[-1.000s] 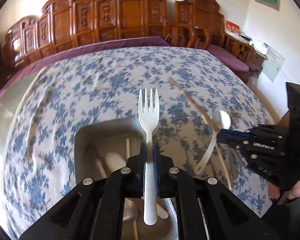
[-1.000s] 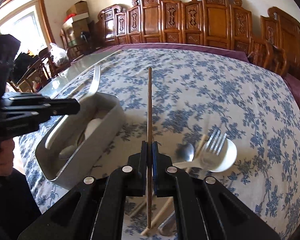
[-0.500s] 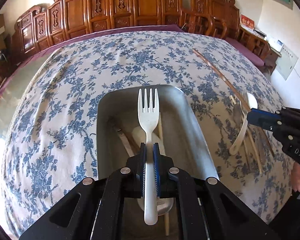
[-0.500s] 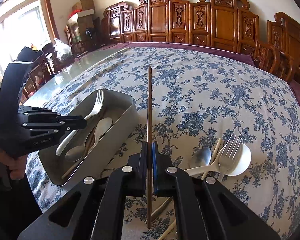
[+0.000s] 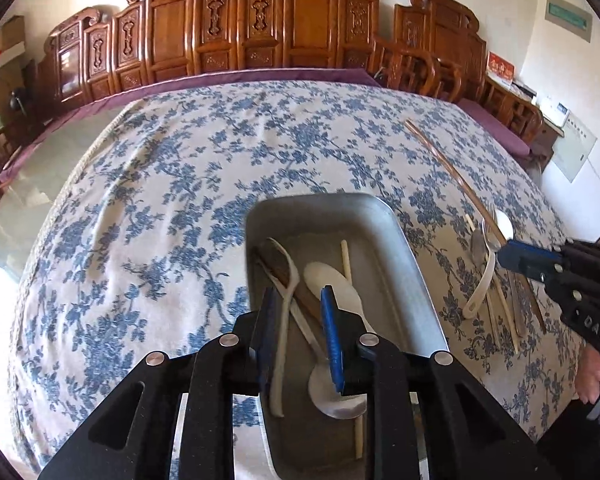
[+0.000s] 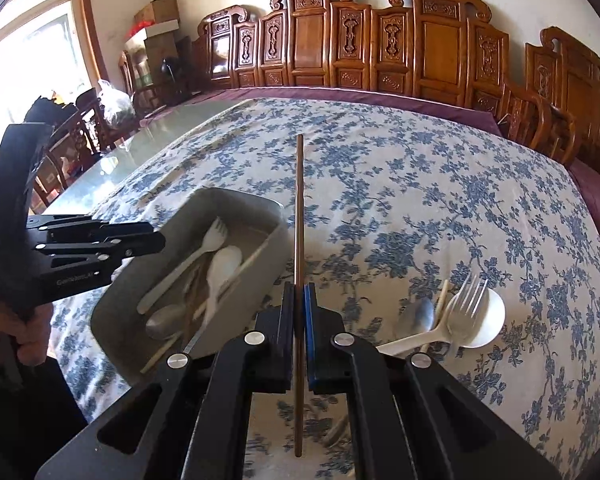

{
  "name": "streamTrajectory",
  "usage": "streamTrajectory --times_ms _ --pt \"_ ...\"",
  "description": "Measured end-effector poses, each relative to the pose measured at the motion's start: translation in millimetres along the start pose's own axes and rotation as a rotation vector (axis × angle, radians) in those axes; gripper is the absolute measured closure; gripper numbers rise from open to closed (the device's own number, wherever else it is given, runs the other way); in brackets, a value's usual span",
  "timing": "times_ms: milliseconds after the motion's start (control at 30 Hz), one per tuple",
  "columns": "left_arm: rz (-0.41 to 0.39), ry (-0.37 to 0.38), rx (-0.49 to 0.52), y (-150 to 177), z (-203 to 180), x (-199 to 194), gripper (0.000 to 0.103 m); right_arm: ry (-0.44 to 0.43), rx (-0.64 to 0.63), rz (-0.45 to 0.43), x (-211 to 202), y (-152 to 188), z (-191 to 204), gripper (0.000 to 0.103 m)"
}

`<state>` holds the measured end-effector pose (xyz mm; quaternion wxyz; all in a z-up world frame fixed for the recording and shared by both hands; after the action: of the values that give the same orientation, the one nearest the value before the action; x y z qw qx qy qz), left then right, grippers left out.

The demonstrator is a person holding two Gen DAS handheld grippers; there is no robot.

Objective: Organize utensils
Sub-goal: 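Carry the fork and chopstick over the grey tray and open both tools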

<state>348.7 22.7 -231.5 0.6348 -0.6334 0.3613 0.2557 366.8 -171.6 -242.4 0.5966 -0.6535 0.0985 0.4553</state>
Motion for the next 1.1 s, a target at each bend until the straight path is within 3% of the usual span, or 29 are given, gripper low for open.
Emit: streamTrajectory --times_ms 167,233,333,433,667,1100 --pt "-0.019 -0.021 0.0 -1 13 -7 0.08 -0.054 0.046 0.026 1 -2 19 0.097" --pt "-0.021 -0.023 -0.001 -1 18 -8 0.068 -0.076 0.062 0.035 2 -2 26 0.097" --pt "-0.016 -0.022 -0.013 -1 27 -9 0.066 -0.105 0.085 0.052 9 -3 39 0.097" --pt "-0.017 -0.034 -0.023 0 37 -10 0.055 -0.119 0.092 0.069 18 -4 52 0.097" --pt "-0.024 -0.053 -0.078 -1 64 -15 0.055 -0.149 0.147 0.1 36 -4 74 0.097" --pt "-0.042 -0.053 -0.102 -3 71 -21 0.055 -0.081 0.16 0.16 70 5 86 0.097"
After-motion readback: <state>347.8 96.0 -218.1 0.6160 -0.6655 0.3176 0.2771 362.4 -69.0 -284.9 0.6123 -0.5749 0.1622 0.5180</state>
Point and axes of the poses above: each gripper's, at about its wrist camera, not at the fingertips, and x roughly the way its jaws point, z to its left, y to its underside, the point moved 1 cm from there along x, roughly the way its jaws point
